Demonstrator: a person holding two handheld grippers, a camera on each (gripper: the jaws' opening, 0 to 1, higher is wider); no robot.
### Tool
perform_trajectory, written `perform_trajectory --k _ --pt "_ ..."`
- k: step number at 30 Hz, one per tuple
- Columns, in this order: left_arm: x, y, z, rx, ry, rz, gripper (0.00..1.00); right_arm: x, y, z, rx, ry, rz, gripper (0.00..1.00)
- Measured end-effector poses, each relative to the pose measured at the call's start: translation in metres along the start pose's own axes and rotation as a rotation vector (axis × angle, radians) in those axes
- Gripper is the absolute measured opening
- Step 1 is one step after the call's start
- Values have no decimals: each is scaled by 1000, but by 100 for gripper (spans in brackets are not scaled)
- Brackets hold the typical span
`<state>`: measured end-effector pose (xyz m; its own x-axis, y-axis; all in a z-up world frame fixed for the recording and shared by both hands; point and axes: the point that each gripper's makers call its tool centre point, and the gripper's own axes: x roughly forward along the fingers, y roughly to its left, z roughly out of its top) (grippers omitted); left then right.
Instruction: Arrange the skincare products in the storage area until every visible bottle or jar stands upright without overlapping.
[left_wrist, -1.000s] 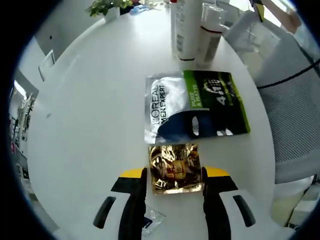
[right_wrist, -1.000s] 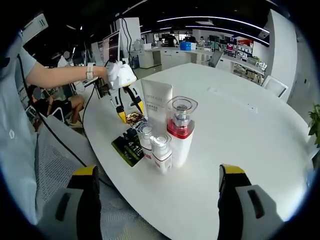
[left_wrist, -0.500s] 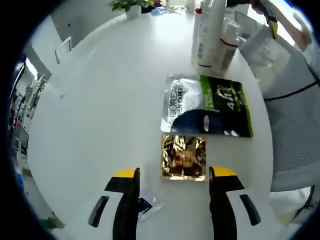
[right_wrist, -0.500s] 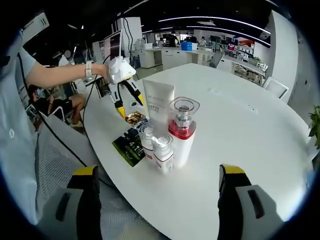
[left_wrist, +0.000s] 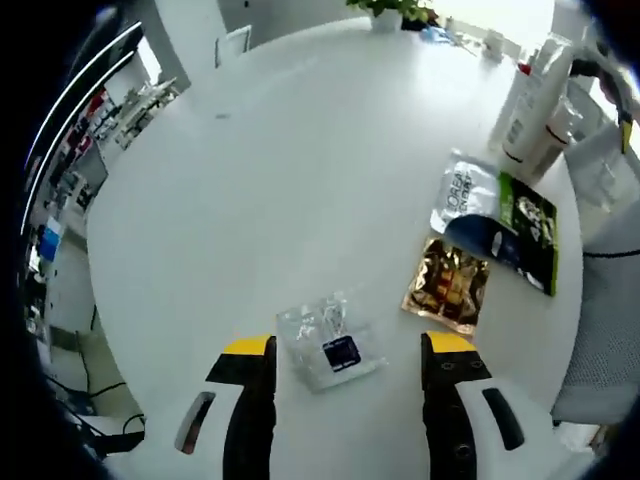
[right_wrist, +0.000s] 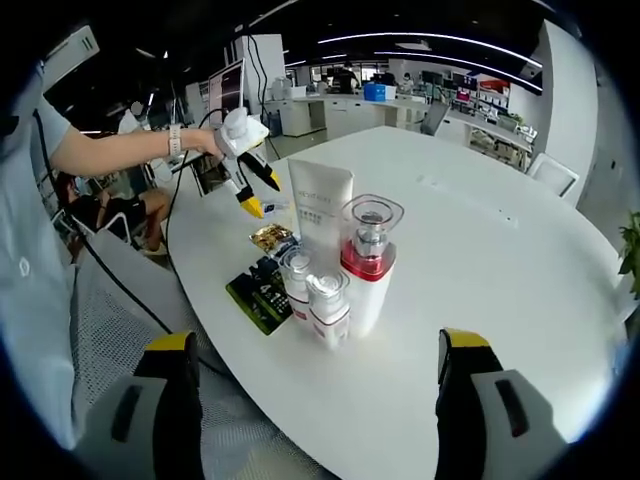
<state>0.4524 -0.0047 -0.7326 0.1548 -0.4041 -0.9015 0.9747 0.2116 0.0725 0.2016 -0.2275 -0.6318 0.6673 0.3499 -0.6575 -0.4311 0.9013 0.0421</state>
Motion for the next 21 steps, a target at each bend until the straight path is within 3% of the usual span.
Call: perform_trajectory --k 5,16,21 --pt "7 2 -8 -67 27 12 55 0 0 -1 3 4 -2 99" --pt "14 5 -5 -195 1 57 49 -2 0 -4 13 7 -5 99" --pt "18 2 -4 -249 -2 35 44 -1 0 -4 14 7 -4 99"
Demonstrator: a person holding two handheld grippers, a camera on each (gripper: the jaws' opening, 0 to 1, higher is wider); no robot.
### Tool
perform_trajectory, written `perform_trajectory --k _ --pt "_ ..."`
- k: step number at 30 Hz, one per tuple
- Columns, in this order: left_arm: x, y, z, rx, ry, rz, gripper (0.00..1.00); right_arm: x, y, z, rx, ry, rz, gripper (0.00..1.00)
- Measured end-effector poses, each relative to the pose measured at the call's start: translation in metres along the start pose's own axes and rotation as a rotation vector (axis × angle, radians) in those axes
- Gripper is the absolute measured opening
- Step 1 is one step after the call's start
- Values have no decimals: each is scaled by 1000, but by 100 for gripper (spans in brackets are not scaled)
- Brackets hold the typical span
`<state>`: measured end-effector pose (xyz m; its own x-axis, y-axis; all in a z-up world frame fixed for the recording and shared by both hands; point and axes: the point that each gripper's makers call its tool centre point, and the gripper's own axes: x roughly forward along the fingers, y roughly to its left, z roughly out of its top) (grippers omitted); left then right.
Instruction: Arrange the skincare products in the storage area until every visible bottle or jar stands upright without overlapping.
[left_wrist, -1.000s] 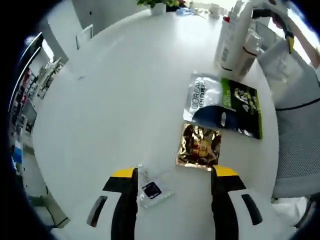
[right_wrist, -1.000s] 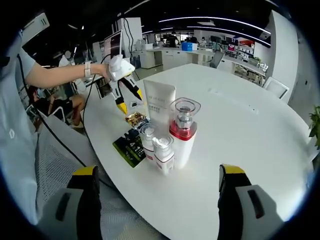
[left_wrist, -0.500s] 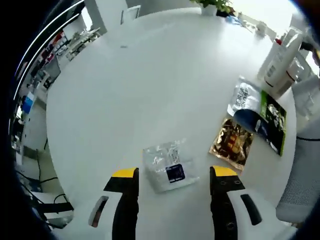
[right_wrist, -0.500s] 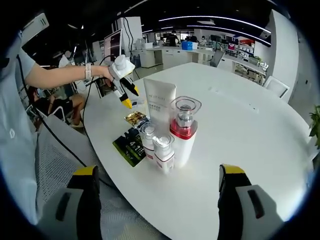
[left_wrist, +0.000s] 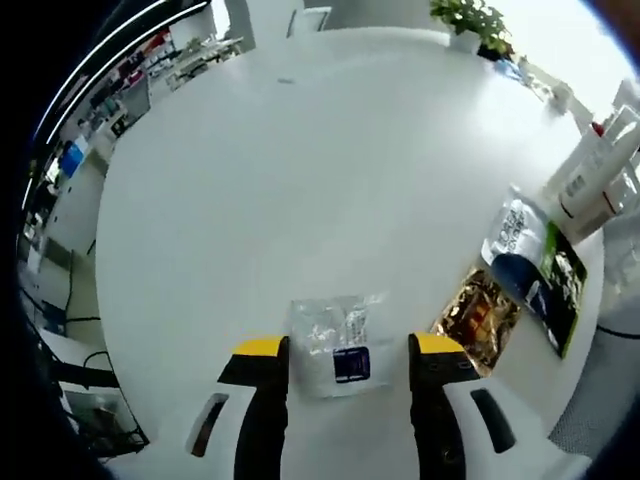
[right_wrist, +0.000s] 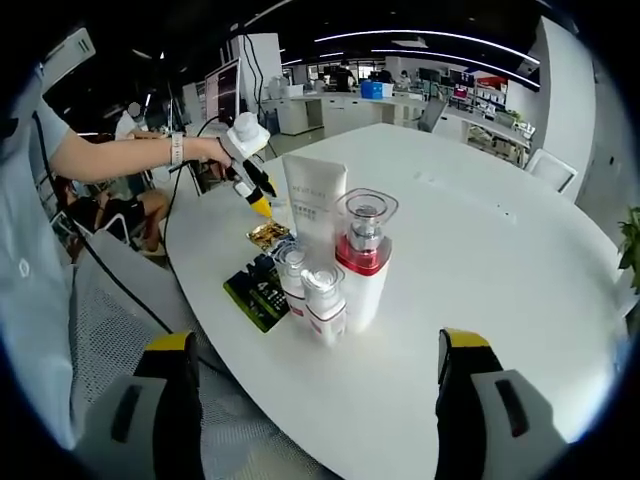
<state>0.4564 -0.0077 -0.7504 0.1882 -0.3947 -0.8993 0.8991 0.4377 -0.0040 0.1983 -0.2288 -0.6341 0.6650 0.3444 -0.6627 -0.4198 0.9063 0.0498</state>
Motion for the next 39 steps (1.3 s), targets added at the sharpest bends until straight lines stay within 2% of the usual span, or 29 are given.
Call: perform_trajectory --k 10,18,26,28,37,39 --pt "6 13 1 -25 1 13 45 0 1 0 -4 2 3 99" --pt "5 15 -1 -48 1 24 38 0 1 3 -7 -6 6 98" --pt "3 20 -2 -46 3 25 37 -2 1 5 -8 -11 1 99" --pt "-1 12 -4 -44 7 26 37 -2 1 5 -6 -12 -1 99" --pt "-17 0 -18 -8 27 36 37 -2 2 8 9 -27 4 100" --pt "-23 -13 -19 0 26 29 37 -2 4 12 11 -50 15 100"
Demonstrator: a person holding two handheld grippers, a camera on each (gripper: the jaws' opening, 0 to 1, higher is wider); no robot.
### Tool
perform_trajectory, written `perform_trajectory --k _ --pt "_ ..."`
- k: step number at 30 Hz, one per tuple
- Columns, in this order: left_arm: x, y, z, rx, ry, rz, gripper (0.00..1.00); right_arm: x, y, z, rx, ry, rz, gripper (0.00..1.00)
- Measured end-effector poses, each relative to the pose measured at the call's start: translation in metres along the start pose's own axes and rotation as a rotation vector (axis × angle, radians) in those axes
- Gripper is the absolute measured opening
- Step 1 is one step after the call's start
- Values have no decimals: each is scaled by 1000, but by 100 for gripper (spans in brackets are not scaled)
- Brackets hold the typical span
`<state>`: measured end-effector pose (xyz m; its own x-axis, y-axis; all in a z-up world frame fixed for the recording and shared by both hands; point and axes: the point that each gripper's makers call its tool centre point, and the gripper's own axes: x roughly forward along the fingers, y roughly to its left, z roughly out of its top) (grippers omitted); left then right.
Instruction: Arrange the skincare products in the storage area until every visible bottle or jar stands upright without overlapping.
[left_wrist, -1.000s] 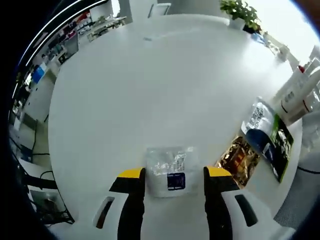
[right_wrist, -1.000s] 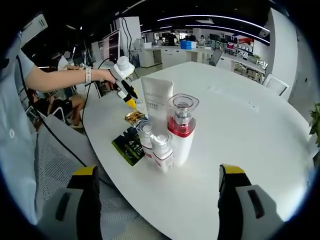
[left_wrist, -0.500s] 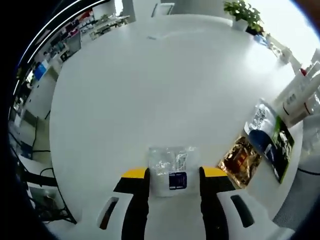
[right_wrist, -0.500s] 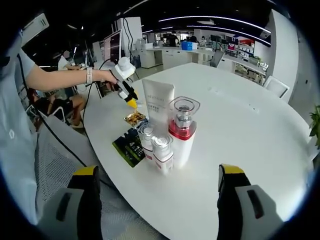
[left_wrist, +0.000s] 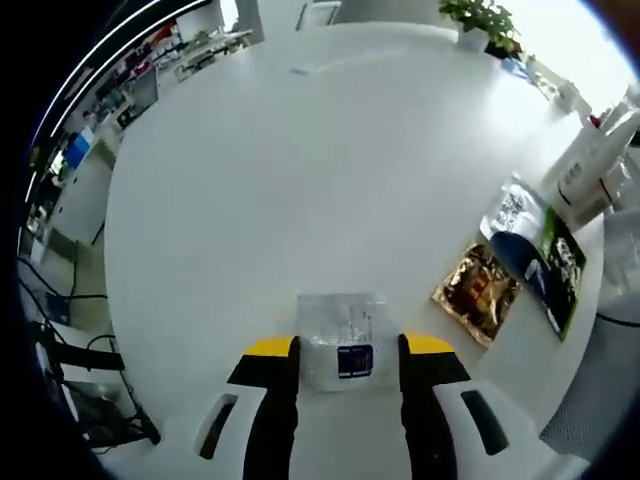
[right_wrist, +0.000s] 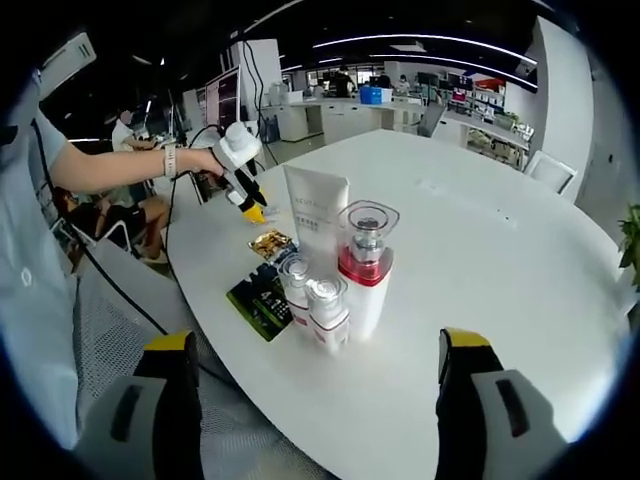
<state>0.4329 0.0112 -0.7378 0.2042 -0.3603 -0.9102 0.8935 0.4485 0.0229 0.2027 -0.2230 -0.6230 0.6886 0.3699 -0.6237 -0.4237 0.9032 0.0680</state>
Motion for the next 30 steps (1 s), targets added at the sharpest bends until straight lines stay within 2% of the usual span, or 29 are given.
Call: perform_trajectory --k 2,4,11,20,30 --pt "-4 -5 -2 10 -1 -4 37 -1 -1 4 -3 -21 -14 100" --pt "-3 2 -3 16 2 -5 37 -2 -1 4 -7 -14 -9 100" --pt "-11 -13 -11 57 14 -17 37 -5 -3 11 6 -53 -25 100" --pt "-20 -33 -25 145 41 -48 37 -5 -2 8 -5 -37 -25 100" --pt "-25 -49 -32 224 48 -96 37 -5 0 10 -11 -36 -22 100"
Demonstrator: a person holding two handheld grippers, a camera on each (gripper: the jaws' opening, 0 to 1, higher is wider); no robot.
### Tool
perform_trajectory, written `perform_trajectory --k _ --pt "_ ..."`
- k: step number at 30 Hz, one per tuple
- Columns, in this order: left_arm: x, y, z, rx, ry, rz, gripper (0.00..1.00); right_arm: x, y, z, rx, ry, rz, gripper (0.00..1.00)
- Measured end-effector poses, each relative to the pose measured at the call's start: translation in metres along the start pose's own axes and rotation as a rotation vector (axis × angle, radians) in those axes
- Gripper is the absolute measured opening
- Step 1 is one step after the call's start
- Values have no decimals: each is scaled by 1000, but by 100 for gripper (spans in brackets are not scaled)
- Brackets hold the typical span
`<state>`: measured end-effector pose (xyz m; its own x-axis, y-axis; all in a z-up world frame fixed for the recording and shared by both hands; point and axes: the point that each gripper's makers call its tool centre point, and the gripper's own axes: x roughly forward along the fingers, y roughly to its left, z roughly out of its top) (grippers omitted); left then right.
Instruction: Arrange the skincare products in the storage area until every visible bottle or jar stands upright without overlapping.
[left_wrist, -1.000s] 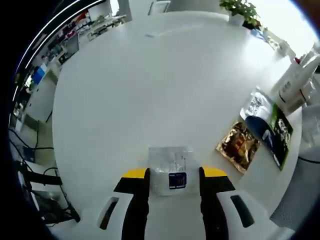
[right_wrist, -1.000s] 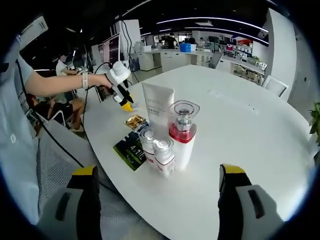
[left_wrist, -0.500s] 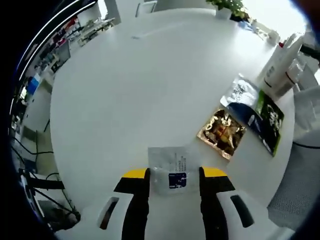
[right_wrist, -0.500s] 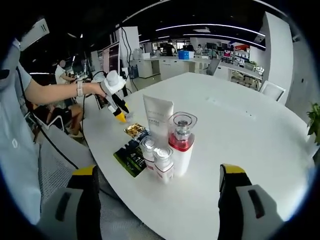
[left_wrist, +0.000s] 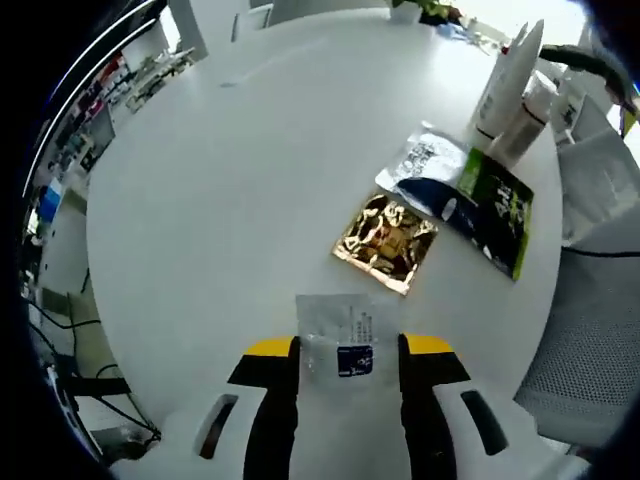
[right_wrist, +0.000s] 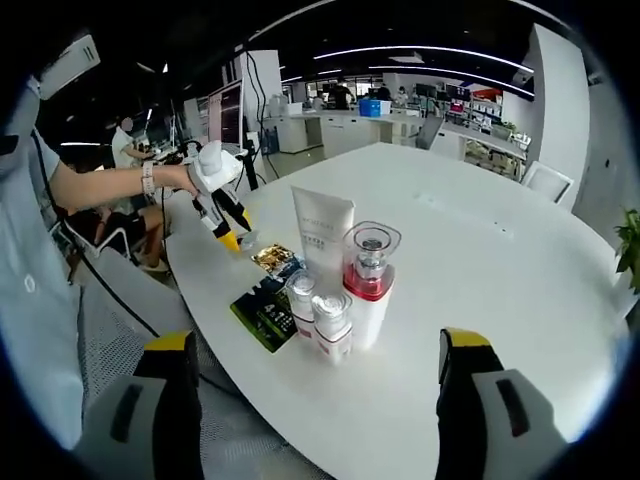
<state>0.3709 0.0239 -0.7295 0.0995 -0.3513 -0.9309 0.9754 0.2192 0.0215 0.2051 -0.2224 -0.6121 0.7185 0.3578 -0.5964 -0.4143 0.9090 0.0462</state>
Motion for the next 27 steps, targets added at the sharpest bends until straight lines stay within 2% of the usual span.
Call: perform_trajectory --k 3,4,7,8,10,17,20,23,27 --pt "2 -8 2 61 1 -21 37 0 1 0 -8 4 -1 100" --pt "2 -10 0 44 12 -19 37 0 1 1 -11 4 -2 100" --pt "3 -17 1 84 16 -39 37 0 1 2 -12 0 -1 100" --pt "3 -21 2 123 19 -59 37 0 1 2 -13 -1 -2 100" --pt "2 -27 0 128 33 -78 37 -1 1 2 -15 0 -2 100" --pt "2 -42 5 245 18 -123 37 -2 3 1 -20 -8 0 100" --pt "4 -49 4 266 26 -145 37 -3 6 1 -22 -7 0 100" --pt "6 -56 3 337 28 -163 37 -3 6 2 -22 -14 -2 100" --pt "8 -63 5 385 29 -167 37 -4 6 1 -20 -17 -5 100"
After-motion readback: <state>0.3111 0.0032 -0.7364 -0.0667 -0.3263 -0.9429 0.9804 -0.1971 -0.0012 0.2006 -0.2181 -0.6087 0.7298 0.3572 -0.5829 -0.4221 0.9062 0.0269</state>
